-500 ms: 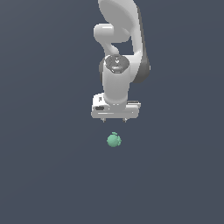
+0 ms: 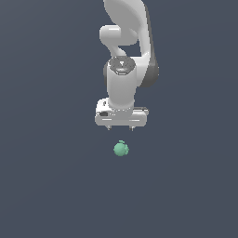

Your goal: Pick up the object and move it to a goal position.

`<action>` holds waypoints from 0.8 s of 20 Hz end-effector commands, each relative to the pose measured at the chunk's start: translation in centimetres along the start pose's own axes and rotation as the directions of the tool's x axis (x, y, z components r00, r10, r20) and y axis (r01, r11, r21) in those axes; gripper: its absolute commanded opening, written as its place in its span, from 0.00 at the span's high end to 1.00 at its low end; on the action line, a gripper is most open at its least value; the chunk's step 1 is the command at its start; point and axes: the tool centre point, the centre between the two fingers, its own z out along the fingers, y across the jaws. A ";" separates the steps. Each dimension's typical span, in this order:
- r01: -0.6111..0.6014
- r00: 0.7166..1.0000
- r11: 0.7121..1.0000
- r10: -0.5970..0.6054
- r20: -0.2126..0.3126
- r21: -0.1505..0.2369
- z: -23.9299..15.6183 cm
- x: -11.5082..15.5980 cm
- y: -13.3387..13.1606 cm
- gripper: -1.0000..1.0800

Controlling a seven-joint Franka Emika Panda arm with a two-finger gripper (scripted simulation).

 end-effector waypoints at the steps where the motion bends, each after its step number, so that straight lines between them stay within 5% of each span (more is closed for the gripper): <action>1: -0.011 1.000 1.000 0.011 -0.003 0.001 -0.2 0.1 0.1 0.04; 16: 0.142 0.990 0.990 -0.142 0.002 -0.004 1.6 1.0 0.0 0.04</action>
